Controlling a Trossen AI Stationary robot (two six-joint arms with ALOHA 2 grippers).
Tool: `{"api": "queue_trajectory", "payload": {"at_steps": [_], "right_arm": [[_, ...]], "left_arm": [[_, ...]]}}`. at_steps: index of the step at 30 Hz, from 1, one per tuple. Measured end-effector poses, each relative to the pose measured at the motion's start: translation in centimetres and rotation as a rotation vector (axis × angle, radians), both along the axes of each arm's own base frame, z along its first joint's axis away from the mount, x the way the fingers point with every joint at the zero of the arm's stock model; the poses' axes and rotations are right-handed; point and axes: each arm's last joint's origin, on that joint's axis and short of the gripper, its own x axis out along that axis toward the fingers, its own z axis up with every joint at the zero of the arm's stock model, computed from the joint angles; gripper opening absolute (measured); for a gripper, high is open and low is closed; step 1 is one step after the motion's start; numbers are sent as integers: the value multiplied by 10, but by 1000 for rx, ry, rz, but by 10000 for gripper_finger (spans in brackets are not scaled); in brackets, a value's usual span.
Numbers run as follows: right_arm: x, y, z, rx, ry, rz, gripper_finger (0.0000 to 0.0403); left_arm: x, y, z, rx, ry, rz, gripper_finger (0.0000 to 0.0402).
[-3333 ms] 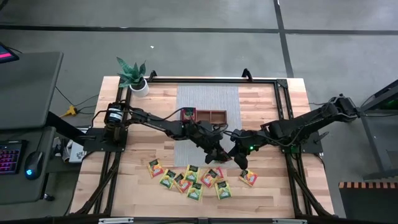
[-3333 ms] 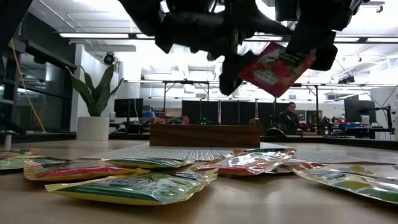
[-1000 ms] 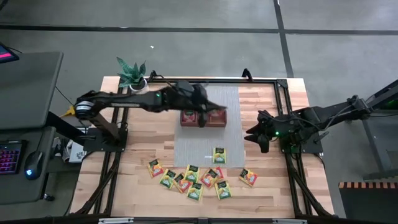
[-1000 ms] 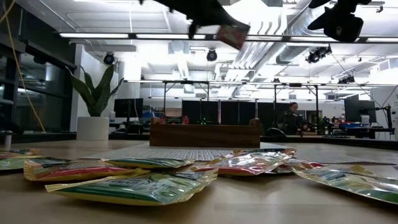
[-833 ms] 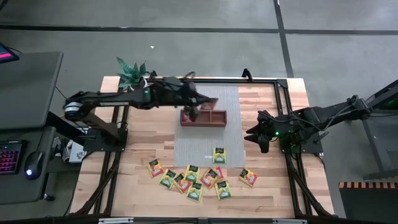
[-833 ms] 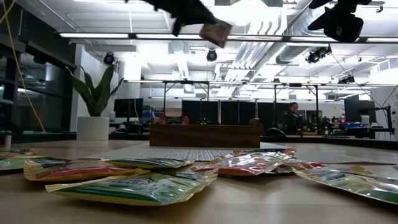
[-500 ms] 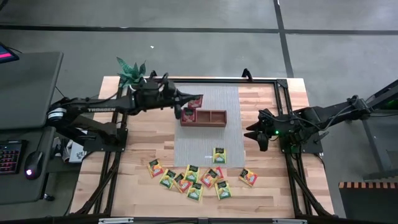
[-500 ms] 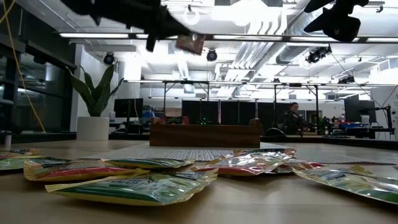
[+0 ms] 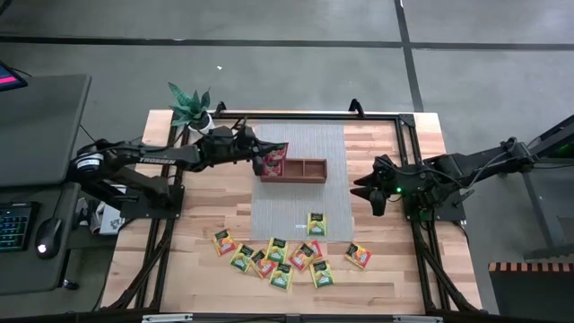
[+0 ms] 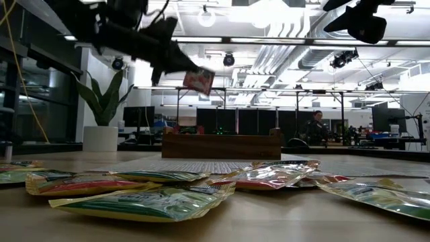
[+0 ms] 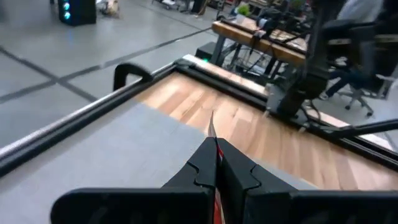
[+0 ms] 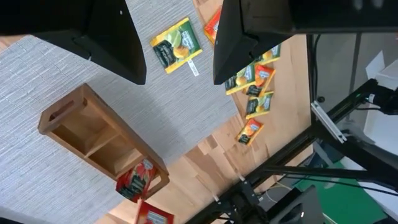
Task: Pick & Place Tea
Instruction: Put the red tea bag into the left section of the wooden organizer
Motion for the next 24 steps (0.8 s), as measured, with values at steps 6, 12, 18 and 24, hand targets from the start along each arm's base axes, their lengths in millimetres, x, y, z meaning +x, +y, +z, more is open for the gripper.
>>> {"api": "queue_trajectory", "payload": {"at_steps": [6,12,18,24], "right_arm": [[1,0,1,12,-11,-2,184],[1,0,1,13,-11,1,184],[1,0,1,10,-13,-4,184],[1,0,1,6,-14,-11,184]], "left_arm": [[-13,14,-19,-33,-58,27,0],[-24,19,-32,-71,-66,-45,0],[-23,18,-46,-93,-22,-69,0],[-14,21,-62,-119,-14,-74,0]]}}
